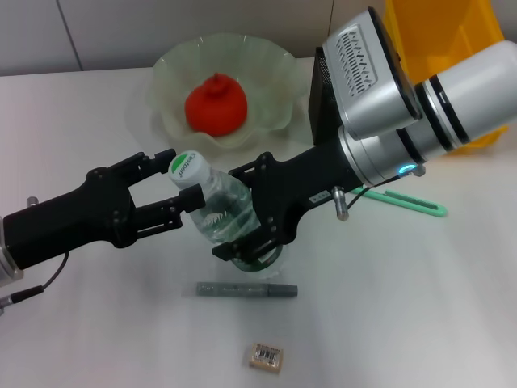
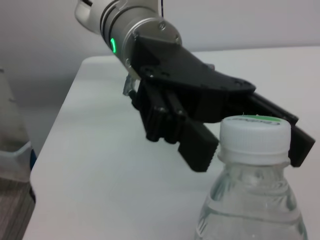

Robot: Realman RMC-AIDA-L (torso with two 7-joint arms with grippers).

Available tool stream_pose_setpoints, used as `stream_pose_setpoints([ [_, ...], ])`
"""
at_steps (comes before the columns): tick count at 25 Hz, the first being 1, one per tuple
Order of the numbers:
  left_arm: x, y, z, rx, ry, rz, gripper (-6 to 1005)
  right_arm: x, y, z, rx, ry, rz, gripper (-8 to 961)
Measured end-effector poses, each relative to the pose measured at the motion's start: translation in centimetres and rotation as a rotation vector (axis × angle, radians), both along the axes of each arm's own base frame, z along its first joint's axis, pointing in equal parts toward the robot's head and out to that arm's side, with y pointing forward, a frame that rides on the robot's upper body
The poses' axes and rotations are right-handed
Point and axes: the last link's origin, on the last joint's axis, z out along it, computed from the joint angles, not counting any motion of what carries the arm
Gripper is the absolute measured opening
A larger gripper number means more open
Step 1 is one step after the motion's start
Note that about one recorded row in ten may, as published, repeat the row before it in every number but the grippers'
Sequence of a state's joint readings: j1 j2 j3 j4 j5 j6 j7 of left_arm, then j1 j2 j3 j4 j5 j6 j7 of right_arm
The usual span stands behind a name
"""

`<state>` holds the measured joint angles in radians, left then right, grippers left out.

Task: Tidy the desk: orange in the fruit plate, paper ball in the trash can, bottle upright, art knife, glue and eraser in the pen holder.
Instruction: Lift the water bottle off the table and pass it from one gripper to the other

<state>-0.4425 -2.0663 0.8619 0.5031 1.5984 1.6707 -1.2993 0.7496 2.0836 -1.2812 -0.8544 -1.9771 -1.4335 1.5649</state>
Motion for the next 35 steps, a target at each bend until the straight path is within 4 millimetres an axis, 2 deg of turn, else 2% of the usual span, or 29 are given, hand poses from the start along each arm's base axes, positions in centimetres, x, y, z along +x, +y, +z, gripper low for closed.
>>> stream_pose_setpoints([
  [16,0.0,-0.7,-0.6,0.044,-0.072,-0.005,788,0.2,0.1,-0.8,0.005,0.042,0.006,768],
  [22,0.0,-1.3,-1.7,0.077,-0.07,-0.039,787,0.1,0.1,-0.9,0.005,0.054,0.0,767],
  [35,0.5,-1.2,-2.2,0.111,-0.108,-0.043,784,0.3,0.1,-1.3,-0.003,0.06,-0.014,766],
])
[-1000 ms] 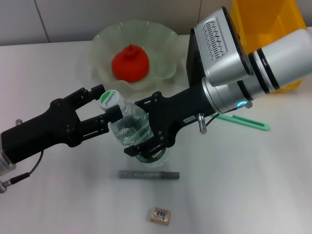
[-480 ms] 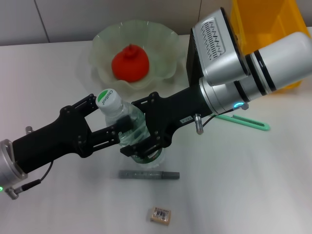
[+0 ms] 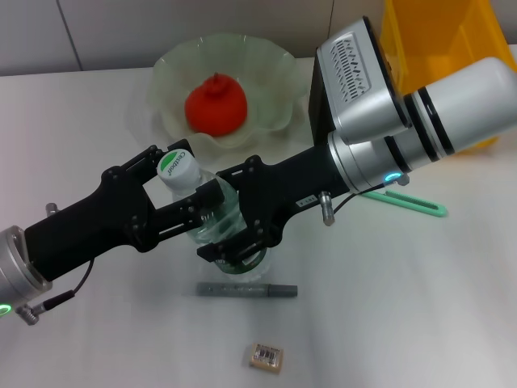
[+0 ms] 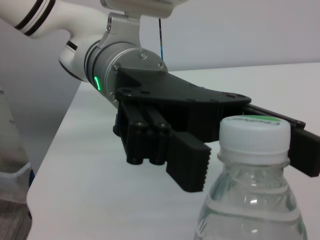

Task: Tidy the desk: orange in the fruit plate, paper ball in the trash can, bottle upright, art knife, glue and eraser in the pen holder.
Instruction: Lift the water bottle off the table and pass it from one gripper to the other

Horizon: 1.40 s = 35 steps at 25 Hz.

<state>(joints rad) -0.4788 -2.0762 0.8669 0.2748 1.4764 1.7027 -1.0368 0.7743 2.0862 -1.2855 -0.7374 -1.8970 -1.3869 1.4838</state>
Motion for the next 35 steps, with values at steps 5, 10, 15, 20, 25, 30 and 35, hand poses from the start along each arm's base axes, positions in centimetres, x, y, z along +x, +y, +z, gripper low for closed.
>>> stream_pose_setpoints([
  [5,-0.12,0.04,0.06,0.007,-0.001,0.008,783,-0.05,0.12,0.0,0.008,0.004,0.0,765],
  [10,-0.42,0.16,0.19,0.021,0.0,0.03,782,-0.12,0.09,0.06,0.011,0.021,-0.005,764],
  [15,-0.56,0.28,0.25,0.028,0.005,0.039,747,-0.06,0.05,0.06,0.012,0.025,-0.003,764],
  [20,-0.62,0.25,0.22,0.029,0.006,0.041,576,-0.08,0.03,0.02,0.012,0.027,-0.003,763],
  [25,-0.58,0.31,0.22,0.029,0.005,0.042,440,-0.13,-0.03,0.03,0.015,0.044,0.0,763],
  [30,-0.56,0.43,0.21,0.027,0.005,0.047,440,-0.05,0.08,0.06,0.03,0.062,-0.015,762],
  [35,-0.58,0.44,0.23,0.028,0.006,0.047,441,-0.11,0.24,0.06,0.039,0.067,-0.025,762],
])
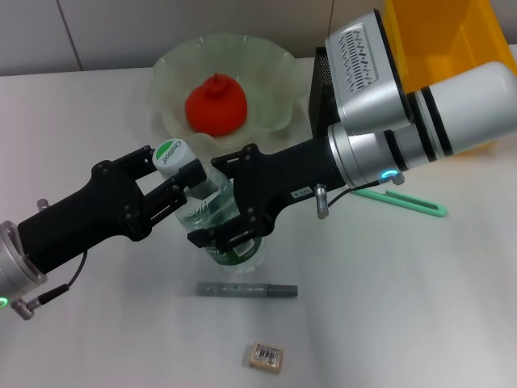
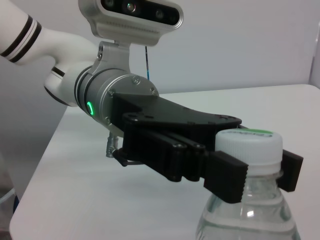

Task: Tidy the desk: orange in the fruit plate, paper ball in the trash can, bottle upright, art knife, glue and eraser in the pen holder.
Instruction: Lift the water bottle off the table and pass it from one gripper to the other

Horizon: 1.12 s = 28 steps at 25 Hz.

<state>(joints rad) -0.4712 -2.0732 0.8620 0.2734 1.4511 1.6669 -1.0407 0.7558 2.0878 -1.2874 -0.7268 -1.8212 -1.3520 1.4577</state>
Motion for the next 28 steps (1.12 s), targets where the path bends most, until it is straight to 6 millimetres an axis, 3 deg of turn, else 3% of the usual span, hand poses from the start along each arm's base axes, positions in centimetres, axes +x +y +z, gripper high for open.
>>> stream_pose_setpoints([
  [28,0.1,0.4,-0.2,-0.01,0.017,0.002,444,-1.4,0.9,0.1,0.059,0.021,0.023,758],
])
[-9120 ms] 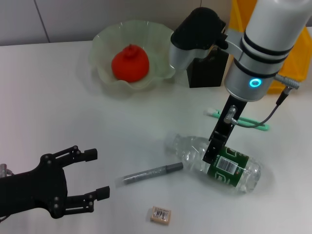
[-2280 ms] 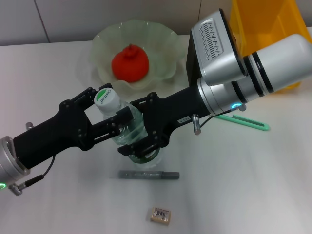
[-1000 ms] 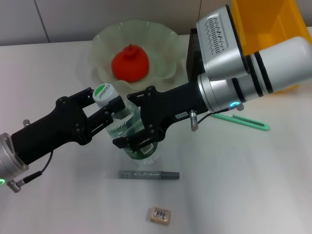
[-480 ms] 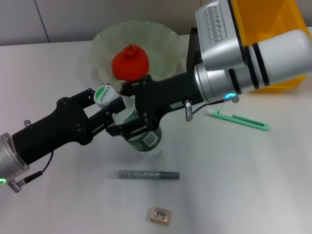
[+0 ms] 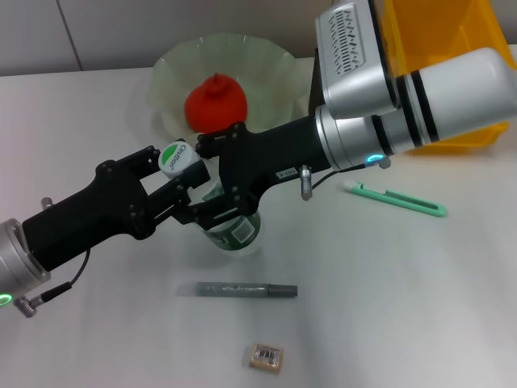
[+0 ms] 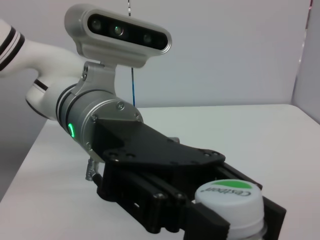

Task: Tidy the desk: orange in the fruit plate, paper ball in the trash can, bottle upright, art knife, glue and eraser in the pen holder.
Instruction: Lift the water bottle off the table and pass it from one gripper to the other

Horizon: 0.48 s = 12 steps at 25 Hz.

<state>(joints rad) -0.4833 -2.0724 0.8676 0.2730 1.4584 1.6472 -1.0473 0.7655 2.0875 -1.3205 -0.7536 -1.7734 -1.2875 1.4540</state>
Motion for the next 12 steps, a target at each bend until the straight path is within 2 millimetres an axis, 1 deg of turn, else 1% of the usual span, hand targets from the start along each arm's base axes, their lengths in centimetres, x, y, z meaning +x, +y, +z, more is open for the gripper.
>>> stream_pose_setpoints([
  [6,0.12,0.21,-0.02,0.0,0.003,-0.001,444,-0.2,-0.03,-0.48,0.007,-0.026,0.015,758],
  [12,0.15,0.35,-0.07,0.001,0.007,0.002,445,-0.01,0.08,-0.46,0.025,-0.029,0.014,757],
])
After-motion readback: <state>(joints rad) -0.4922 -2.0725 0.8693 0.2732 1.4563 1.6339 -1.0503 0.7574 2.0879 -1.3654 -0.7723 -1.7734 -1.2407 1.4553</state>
